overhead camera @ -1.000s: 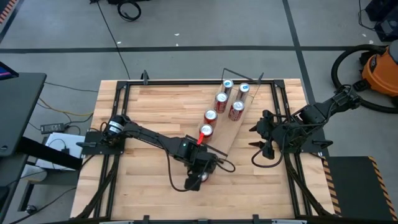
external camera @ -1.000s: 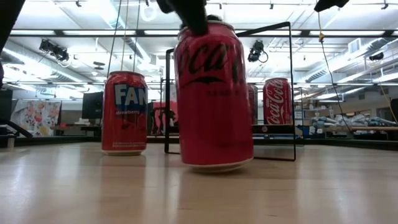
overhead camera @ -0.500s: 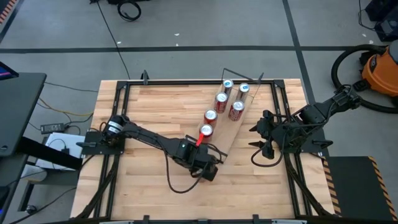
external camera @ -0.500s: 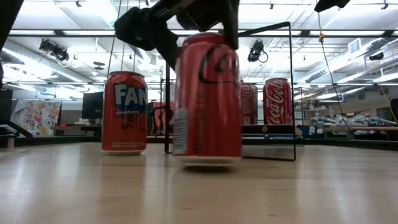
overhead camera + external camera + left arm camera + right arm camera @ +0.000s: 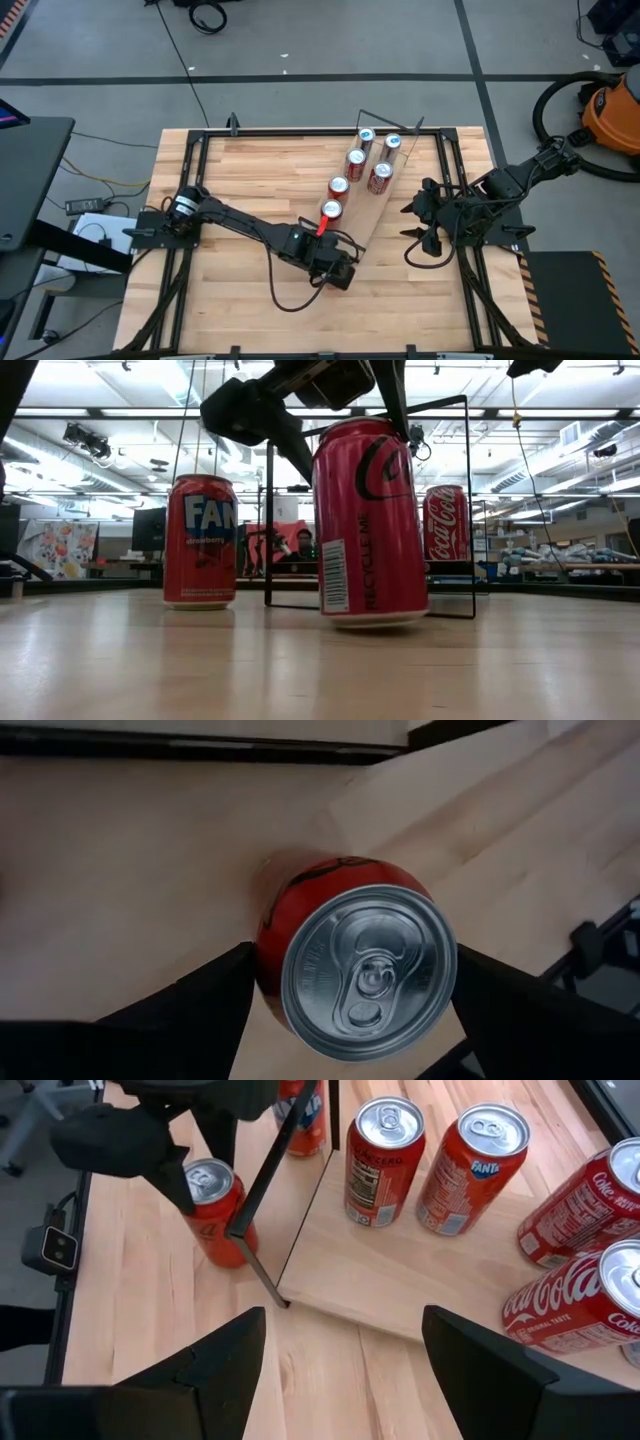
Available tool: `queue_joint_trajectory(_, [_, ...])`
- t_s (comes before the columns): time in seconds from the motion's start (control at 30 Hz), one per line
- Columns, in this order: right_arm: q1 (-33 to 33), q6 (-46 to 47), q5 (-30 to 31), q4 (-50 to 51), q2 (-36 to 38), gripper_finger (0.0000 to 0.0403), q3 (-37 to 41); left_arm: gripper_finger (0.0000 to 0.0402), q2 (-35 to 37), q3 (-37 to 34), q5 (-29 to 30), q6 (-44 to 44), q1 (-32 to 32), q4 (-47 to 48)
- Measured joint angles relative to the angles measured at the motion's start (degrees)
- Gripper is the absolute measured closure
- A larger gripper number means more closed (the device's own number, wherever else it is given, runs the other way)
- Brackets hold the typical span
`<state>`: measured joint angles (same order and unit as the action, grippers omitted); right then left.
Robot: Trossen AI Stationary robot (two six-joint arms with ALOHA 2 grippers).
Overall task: Place canned beverage on shelf
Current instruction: Put the red-black soda can on the shelf aligned with the other red-black soda can
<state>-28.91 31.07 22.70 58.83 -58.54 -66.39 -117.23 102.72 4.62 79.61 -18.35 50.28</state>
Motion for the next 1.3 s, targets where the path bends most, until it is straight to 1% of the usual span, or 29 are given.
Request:
queue_joint_trajectory(0.13, [0.0,0.0,0.3,-0.1,0.0,0.0124,0.0,0.0083,0.0,0.0,0.0,-4.2,0.0,-0.2])
queue_joint_trajectory(0.37, [0.0,0.2,0.9,-0.1,0.0,0.0124,0.0,0.0083,0.0,0.0,-1.3,-8.7,0.1,-0.4])
queue_joint_trajectory(0.5, [0.0,0.2,1.5,-0.1,0.0,0.0124,0.0,0.0083,-0.1,0.0,-3.2,-8.8,0.3,-0.5])
queue_joint_trajectory(0.63, [0.0,0.2,1.5,-0.8,0.0,0.0124,0.0,0.0083,-0.1,0.0,-3.5,-9.8,0.3,-0.5])
queue_joint_trajectory(0.7, [0.0,0.1,1.5,-1.4,0.0,0.0124,0.0,0.0083,-0.1,0.0,-3.8,-8.2,0.5,-0.4])
queue_joint_trajectory(0.87, [0.0,-0.9,1.5,-3.5,0.0,0.0124,0.0,0.008,-0.1,0.0,-6.2,0.7,0.7,-0.4])
queue_joint_trajectory(0.93, [0.0,-1.3,1.7,-4.7,0.0,0.0124,0.0,0.0068,-0.1,0.0,-6.4,3.2,0.1,0.3])
queue_joint_trajectory(1.0, [0.0,-2.0,1.7,-5.9,0.0,0.0124,0.0,0.0048,-0.1,0.0,-7.9,5.8,-0.7,1.3])
queue_joint_trajectory(1.1, [0.0,-3.8,1.7,-8.0,0.0,0.0124,0.0,0.0014,-0.1,0.0,-9.3,8.1,-2.0,1.6])
queue_joint_trajectory(1.13, [0.0,-4.7,1.9,-8.5,0.0,0.0124,0.0,0.0008,-0.1,0.0,-9.4,8.7,-2.4,1.8])
queue_joint_trajectory(1.3, [0.0,-8.3,3.3,-10.4,0.0,0.0124,0.0,0.0012,-0.1,0.0,-9.5,9.6,-2.7,2.2])
